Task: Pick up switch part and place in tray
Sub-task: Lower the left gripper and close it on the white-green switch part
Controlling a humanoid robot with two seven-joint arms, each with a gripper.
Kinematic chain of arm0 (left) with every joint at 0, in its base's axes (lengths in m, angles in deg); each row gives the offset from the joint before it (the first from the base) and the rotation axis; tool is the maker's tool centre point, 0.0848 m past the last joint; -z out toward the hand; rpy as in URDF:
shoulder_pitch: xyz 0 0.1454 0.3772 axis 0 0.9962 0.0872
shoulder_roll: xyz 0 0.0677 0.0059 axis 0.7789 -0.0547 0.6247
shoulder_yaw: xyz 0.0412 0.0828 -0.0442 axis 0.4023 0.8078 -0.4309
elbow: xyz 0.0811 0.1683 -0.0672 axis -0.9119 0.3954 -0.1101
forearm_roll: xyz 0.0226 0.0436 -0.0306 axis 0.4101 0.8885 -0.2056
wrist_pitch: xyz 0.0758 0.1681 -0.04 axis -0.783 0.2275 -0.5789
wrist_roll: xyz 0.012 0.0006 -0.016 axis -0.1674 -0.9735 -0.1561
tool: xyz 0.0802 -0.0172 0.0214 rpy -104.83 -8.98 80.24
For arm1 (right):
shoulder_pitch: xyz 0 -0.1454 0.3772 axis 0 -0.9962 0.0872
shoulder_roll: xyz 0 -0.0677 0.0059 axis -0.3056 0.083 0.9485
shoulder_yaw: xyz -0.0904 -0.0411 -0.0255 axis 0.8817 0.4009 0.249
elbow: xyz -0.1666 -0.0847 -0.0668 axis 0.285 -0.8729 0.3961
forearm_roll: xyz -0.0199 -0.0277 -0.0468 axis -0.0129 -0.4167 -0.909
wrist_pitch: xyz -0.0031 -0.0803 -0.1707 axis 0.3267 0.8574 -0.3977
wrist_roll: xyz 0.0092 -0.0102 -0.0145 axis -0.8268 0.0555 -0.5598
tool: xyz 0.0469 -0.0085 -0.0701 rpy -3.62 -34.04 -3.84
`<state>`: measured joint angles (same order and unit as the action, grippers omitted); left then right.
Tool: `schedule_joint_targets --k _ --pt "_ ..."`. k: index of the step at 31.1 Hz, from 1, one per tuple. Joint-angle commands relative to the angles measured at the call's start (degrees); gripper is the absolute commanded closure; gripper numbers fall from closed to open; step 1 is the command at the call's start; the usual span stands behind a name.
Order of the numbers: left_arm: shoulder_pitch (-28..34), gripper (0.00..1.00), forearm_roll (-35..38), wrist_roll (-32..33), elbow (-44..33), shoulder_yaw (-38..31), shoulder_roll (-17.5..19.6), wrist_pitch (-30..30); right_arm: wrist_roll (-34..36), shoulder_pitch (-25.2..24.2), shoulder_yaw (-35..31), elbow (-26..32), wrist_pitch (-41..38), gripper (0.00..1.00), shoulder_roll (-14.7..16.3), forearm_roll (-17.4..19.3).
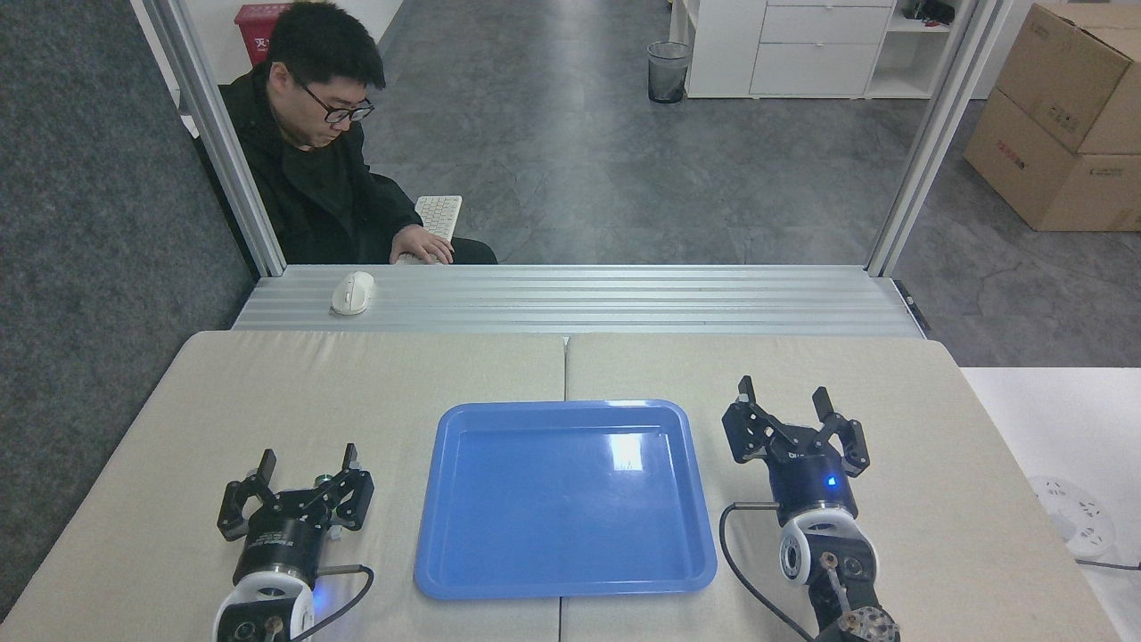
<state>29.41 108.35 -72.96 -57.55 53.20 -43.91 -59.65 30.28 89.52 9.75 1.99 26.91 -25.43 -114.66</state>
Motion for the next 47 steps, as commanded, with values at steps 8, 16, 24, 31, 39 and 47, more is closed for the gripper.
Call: schedule_joint_targets --k 8,16,24,31,39,47 --pt "3.19 0.00 2.41 -0.03 1.96 0.00 -0.22 -0.31 0.05 0.00 0.01 0.00 -0.05 0.00 0.08 0.02" --pt "4.06 0.00 2.41 -0.03 3.19 0.00 -0.22 -0.40 0.05 0.00 0.01 0.00 -0.05 0.00 0.08 0.02" --pt "4.86 0.00 2.41 -0.03 3.63 0.09 -0.22 -0.49 0.05 0.00 0.01 0.00 -0.05 0.00 0.08 -0.07" --pt "4.77 0.05 2.50 -0.03 3.72 0.26 -0.22 -0.75 0.05 0.00 0.01 0.00 -0.05 0.00 0.08 0.02" --pt "4.77 0.34 7.07 -0.03 3.63 1.32 -0.04 -0.84 0.05 0.00 0.01 0.00 -0.05 0.00 0.08 0.02" --pt "4.86 0.84 7.33 -0.03 3.28 1.32 -0.13 -3.47 0.05 0.00 0.01 0.00 -0.05 0.00 0.08 0.02"
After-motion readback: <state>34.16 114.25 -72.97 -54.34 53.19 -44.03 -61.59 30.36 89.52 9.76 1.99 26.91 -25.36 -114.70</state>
